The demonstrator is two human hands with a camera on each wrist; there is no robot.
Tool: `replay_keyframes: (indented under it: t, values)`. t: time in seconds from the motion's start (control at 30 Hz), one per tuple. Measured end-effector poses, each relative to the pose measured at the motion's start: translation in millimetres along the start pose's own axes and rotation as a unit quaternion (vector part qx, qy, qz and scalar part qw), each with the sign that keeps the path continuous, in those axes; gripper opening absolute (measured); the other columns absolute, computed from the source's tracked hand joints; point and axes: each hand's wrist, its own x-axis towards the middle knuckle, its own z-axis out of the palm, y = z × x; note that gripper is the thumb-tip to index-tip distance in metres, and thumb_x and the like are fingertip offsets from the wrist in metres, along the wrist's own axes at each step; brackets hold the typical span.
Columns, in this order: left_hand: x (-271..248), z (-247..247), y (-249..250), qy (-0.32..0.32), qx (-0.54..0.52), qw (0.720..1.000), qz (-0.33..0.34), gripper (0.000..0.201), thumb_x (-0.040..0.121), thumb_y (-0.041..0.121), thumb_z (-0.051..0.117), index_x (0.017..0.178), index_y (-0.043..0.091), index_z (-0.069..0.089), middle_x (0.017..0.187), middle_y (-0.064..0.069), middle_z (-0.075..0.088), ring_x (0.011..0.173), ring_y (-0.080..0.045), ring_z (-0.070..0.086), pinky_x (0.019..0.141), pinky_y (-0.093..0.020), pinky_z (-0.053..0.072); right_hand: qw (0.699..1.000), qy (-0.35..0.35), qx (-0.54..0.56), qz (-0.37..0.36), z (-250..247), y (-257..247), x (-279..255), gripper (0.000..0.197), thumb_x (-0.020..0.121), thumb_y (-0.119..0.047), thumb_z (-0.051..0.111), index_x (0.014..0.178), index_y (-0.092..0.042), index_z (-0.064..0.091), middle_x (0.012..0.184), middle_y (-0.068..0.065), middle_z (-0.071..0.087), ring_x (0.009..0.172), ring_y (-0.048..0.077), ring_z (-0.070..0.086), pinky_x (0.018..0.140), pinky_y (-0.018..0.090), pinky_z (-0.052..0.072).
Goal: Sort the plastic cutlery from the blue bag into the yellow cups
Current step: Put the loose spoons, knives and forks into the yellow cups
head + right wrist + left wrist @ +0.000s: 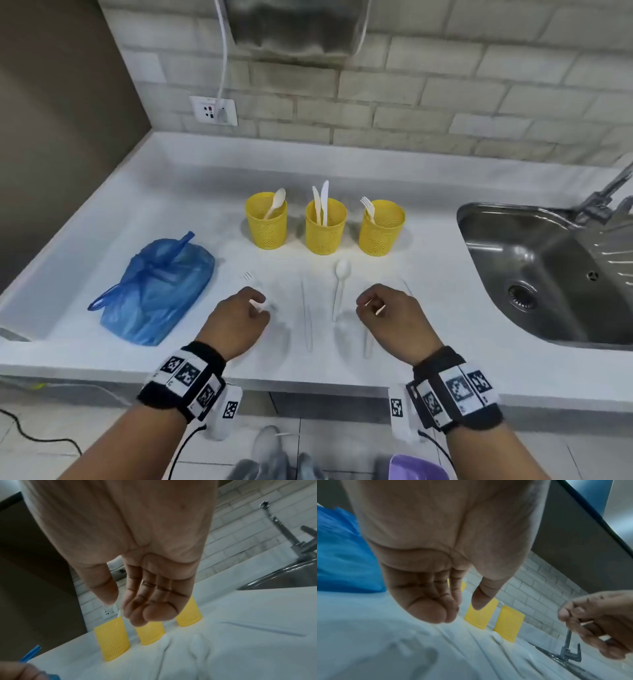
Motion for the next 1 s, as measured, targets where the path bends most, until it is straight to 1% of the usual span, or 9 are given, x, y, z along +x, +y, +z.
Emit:
replay_keyframes:
  t: [0.13, 0.2, 0.27, 0.33, 0.53, 0.63, 0.77, 0.87, 1.0]
  values:
    - [29.8, 5.0, -6.6, 0.01, 0.017, 0.999, -0.045, 0.042, 0.091, 0.038, 0.067, 0.125, 0.021, 0.047, 0.1, -0.007, 0.068, 0.088, -0.02, 0.061, 0.077, -0.032, 0.043, 0.999, -0.033, -0.029, 0.013, 30.6, -10.7, 26.4, 0.003, 0.091, -0.019, 0.066, 0.092, -0.018, 0.068, 0.078, -0.004, 0.069, 0.071, 0.002, 0.06, 0.064, 0.009, 0.041]
    - [40.2, 6.6, -10.7, 0.002, 0.01, 0.998, -0.061, 0.05, 0.09, 0.04, 0.066, 0.129, 0.021, 0.041, 0.109, -0.016, 0.067, 0.092, -0.027, 0.064, 0.079, -0.035, 0.047, 0.998, -0.05, -0.041, 0.019, 47.3, -16.0, 36.6, 0.003, 0.091, -0.019, 0.065, 0.092, -0.018, 0.067, 0.079, -0.003, 0.069, 0.076, 0.006, 0.062, 0.072, 0.019, 0.045]
    - [46.0, 5.0, -10.7, 0.001, 0.009, 0.998, -0.069, 0.055, 0.091, 0.04, 0.066, 0.133, 0.02, 0.038, 0.119, -0.015, 0.063, 0.102, -0.03, 0.064, 0.089, -0.038, 0.05, 0.995, -0.066, -0.07, 0.032, 60.7, -17.7, 46.3, 0.003, 0.09, -0.023, 0.063, 0.092, -0.02, 0.065, 0.08, -0.004, 0.068, 0.083, 0.014, 0.064, 0.08, 0.032, 0.051]
    - [52.1, 4.0, -11.5, 0.003, 0.01, 0.997, -0.074, 0.058, 0.092, 0.04, 0.067, 0.136, 0.018, 0.037, 0.128, -0.012, 0.057, 0.11, -0.031, 0.062, 0.094, -0.038, 0.048, 0.99, -0.082, -0.104, 0.046, 72.4, -19.6, 54.0, 0.008, 0.091, -0.027, 0.062, 0.096, -0.021, 0.062, 0.085, -0.003, 0.067, 0.092, 0.019, 0.064, 0.084, 0.037, 0.052]
    - [64.4, 3.8, -14.5, -0.016, 0.008, 0.998, -0.057, 0.054, 0.093, 0.042, 0.066, 0.131, 0.018, 0.036, 0.132, -0.012, 0.053, 0.111, -0.033, 0.061, 0.091, -0.038, 0.048, 0.976, -0.097, -0.172, 0.092, 93.2, -20.9, 66.1, 0.023, 0.096, -0.033, 0.057, 0.112, -0.015, 0.058, 0.109, 0.005, 0.066, 0.104, 0.026, 0.062, 0.079, 0.032, 0.046]
    - [70.9, 4.9, -14.2, -0.03, 0.023, 0.998, -0.049, 0.055, 0.093, 0.044, 0.064, 0.132, 0.02, 0.033, 0.132, -0.011, 0.055, 0.109, -0.035, 0.063, 0.091, -0.039, 0.049, 0.971, -0.099, -0.192, 0.108, 102.6, -24.7, 68.2, 0.027, 0.098, -0.035, 0.055, 0.114, -0.013, 0.054, 0.112, 0.006, 0.064, 0.104, 0.028, 0.062, 0.084, 0.036, 0.051]
    - [79.7, 9.5, -14.2, -0.041, 0.04, 0.998, -0.036, 0.062, 0.093, 0.048, 0.063, 0.138, 0.02, 0.029, 0.133, -0.013, 0.057, 0.111, -0.038, 0.063, 0.094, -0.042, 0.05, 0.96, -0.12, -0.219, 0.13, 115.4, -30.0, 72.2, 0.033, 0.098, -0.039, 0.057, 0.115, -0.012, 0.05, 0.116, 0.007, 0.061, 0.108, 0.029, 0.062, 0.083, 0.035, 0.049]
    - [81.0, 12.1, -13.7, -0.038, 0.051, 0.997, -0.032, 0.068, 0.094, 0.046, 0.064, 0.143, 0.019, 0.027, 0.132, -0.015, 0.056, 0.113, -0.04, 0.062, 0.095, -0.044, 0.05, 0.954, -0.135, -0.23, 0.138, 121.9, -34.3, 73.0, 0.028, 0.1, -0.032, 0.055, 0.117, -0.011, 0.049, 0.12, 0.008, 0.06, 0.111, 0.029, 0.061, 0.082, 0.034, 0.046]
    - [79.7, 13.1, -12.3, -0.037, 0.041, 0.998, -0.031, 0.074, 0.093, 0.031, 0.065, 0.151, 0.017, 0.022, 0.132, -0.019, 0.055, 0.115, -0.041, 0.06, 0.094, -0.042, 0.048, 0.95, -0.139, -0.24, 0.141, 120.8, -38.3, 75.7, 0.007, 0.098, -0.016, 0.051, 0.098, -0.014, 0.044, 0.117, 0.01, 0.061, 0.106, 0.031, 0.063, 0.077, 0.032, 0.044]
